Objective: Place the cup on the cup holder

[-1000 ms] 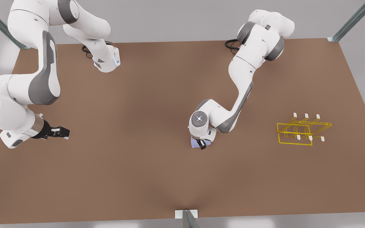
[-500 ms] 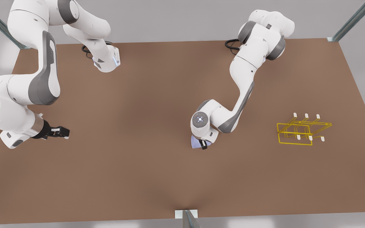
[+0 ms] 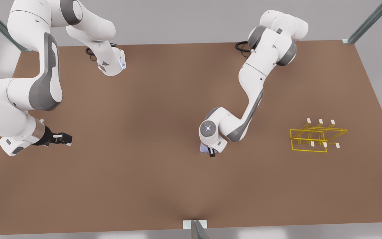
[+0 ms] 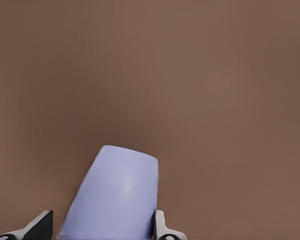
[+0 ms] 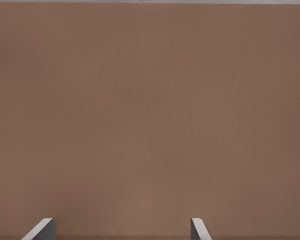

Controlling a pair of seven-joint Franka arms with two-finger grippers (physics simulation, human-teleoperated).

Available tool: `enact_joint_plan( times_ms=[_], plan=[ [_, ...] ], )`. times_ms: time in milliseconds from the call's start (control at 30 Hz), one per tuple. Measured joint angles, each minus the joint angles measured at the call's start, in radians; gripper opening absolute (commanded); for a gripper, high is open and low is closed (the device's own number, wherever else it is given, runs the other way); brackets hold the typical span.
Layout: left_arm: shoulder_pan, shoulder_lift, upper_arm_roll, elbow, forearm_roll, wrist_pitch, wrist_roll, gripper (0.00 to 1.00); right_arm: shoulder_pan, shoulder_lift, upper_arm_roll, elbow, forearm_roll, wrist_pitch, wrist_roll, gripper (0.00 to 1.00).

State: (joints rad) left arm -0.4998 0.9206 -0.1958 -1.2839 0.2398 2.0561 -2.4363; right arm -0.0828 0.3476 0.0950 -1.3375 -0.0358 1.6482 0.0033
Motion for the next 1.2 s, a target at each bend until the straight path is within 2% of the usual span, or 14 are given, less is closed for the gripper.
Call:
enact_joint_plan(
  times_ms=[300, 333, 400, 533, 567, 833, 933, 1200],
  plan=[
    [-0.005, 0.028, 0.001, 0.007, -0.003, 0.024, 0.05, 1.0, 0.002, -0.003, 0.0, 0.005, -0.002, 0.004, -0.001, 1.0],
    [-0.005, 0.029, 0.0, 0.008, -0.003, 0.026, 0.054, 0.87, 0.002, -0.003, 0.0, 0.005, -0.002, 0.004, -0.001, 1.0],
    [-0.004, 0.029, -0.001, 0.009, -0.006, 0.03, 0.063, 0.82, 0.002, -0.003, 0.0, 0.005, -0.002, 0.004, -0.001, 1.0],
    [-0.003, 0.018, -0.002, 0.013, -0.007, 0.032, 0.079, 0.84, 0.001, -0.003, 0.0, 0.005, -0.002, 0.003, -0.001, 1.0],
    [0.001, 0.006, -0.002, 0.013, -0.008, 0.03, 0.083, 0.87, 0.001, -0.003, 0.0, 0.005, -0.002, 0.003, -0.001, 1.0],
    [0.018, -0.135, 0.018, 0.024, 0.001, -0.082, 0.123, 0.87, 0.0, -0.002, 0.0, 0.005, -0.002, 0.002, -0.003, 1.0],
    [0.018, -0.158, 0.028, 0.029, 0.112, -0.166, 0.136, 0.87, 0.0, -0.001, 0.0, 0.005, -0.002, 0.002, -0.003, 1.0],
    [0.017, -0.136, 0.101, 0.015, 0.614, -0.481, 0.162, 0.87, -0.005, -0.001, 0.0, 0.005, -0.002, 0.001, -0.007, 1.0]
  ],
)
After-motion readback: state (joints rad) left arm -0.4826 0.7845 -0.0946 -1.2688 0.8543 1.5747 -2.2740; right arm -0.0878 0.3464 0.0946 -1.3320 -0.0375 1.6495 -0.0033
